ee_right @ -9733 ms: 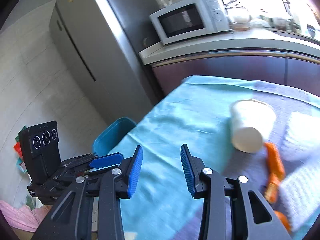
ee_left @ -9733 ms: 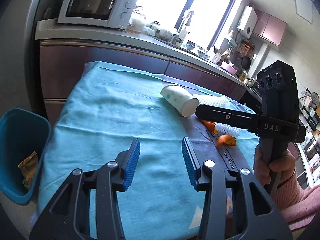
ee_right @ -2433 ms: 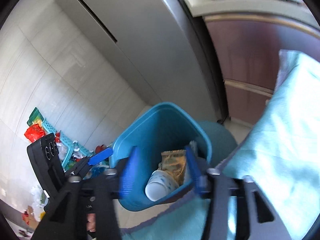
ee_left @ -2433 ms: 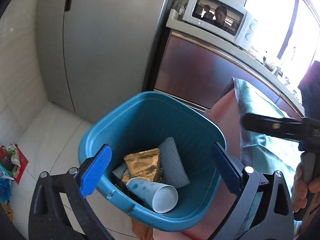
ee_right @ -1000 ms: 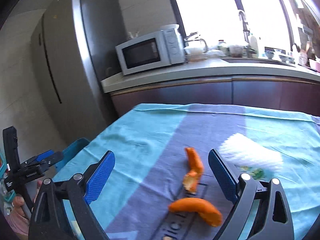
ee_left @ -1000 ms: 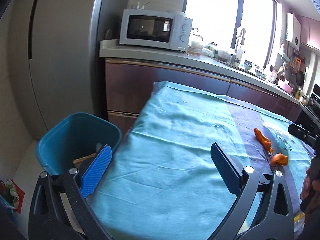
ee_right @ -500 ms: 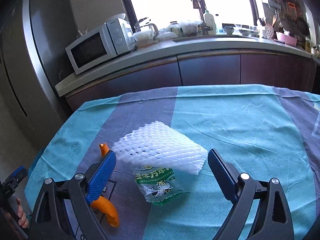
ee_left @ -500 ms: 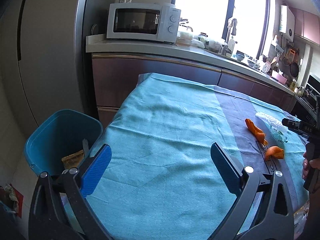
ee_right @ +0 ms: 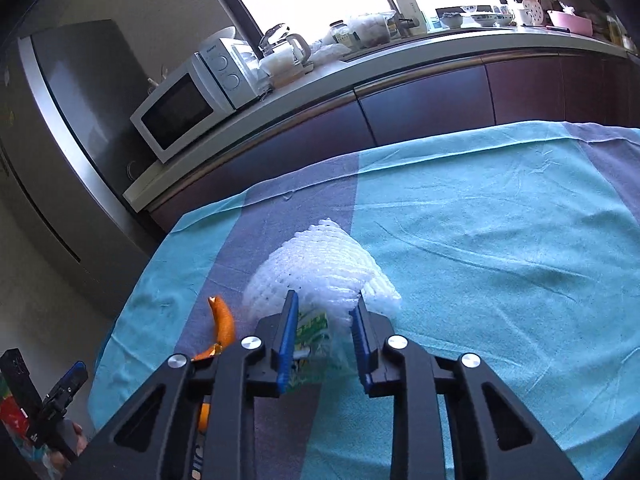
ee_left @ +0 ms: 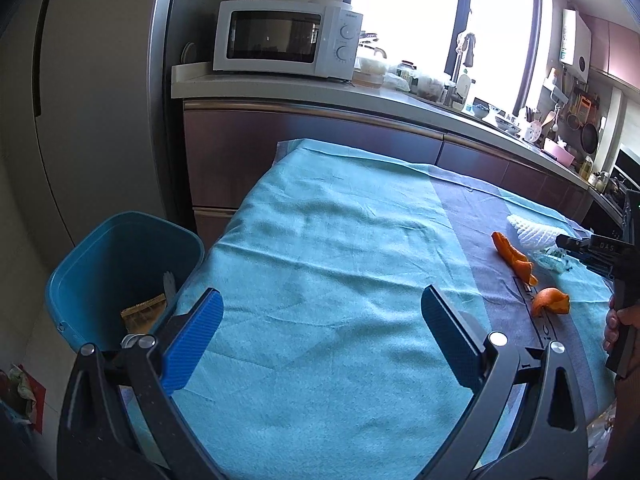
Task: Collect trash
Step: 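Grasp the white foam net with the right gripper while the left gripper grasps an orange peel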
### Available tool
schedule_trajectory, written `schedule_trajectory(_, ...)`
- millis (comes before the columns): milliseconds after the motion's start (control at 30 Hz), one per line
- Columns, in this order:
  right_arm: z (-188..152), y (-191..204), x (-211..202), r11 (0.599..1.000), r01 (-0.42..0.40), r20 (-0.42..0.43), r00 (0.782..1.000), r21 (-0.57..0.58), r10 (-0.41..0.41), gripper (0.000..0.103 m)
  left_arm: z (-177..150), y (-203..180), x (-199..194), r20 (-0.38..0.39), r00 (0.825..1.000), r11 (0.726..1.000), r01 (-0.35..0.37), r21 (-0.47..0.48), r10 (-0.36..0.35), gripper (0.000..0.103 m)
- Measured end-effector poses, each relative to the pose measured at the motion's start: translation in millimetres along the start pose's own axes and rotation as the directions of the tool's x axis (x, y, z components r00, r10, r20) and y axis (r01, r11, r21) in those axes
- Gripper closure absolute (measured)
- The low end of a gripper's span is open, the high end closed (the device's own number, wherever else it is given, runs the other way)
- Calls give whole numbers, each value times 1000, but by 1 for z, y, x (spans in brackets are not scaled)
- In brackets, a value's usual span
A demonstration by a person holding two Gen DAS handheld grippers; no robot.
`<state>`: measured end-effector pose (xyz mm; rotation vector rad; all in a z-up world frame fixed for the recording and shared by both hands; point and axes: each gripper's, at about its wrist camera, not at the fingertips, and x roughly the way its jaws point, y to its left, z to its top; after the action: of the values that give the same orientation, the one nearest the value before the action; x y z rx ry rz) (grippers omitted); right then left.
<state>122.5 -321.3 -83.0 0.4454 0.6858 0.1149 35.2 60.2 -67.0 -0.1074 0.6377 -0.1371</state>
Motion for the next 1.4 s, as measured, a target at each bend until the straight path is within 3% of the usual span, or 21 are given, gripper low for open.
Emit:
schedule_trajectory(267, 12, 34, -29, 995, -48, 80, 995, -85, 55, 90, 2, 7, -4, 15, 1000, 1000, 1, -10, -1, 6)
schedule_trajectory(467, 8, 72, -38, 978, -138, 72, 986, -156, 151, 90, 1, 14, -8, 28, 1000, 1000, -4, -18, 5, 6)
schedule_trajectory(567, 4, 96, -38, 961, -190, 53, 978, -200, 204, 97, 1, 18, -12, 37, 999, 1000, -5, -24, 6, 6)
schedule_trajectory(733, -2, 121, -38, 942, -243, 40, 965, -233, 259, 97, 3, 19, -17, 48, 999, 1000, -7, -8, 7, 6)
schedule_trajectory(967, -9, 114, -45, 946, -245, 47, 965, -212, 260, 97, 8, -4, -17, 33, 994, 993, 100, 67, -102, 6)
schedule_trajectory(1167, -10, 100, -51, 955, -228, 60, 968, -188, 243, 97, 13, -55, -1, -29, 961, 948, 277, 157, -276, 6)
schedule_trajectory(1267, -11, 94, -53, 958, -225, 60, 969, -180, 239, 97, 12, -90, 9, -80, 928, 901, 373, 224, -364, 7)
schedule_trajectory(1400, -12, 88, -55, 960, -221, 62, 970, -170, 234, 97, 10, -130, 28, -167, 883, 845, 469, 257, -439, 20)
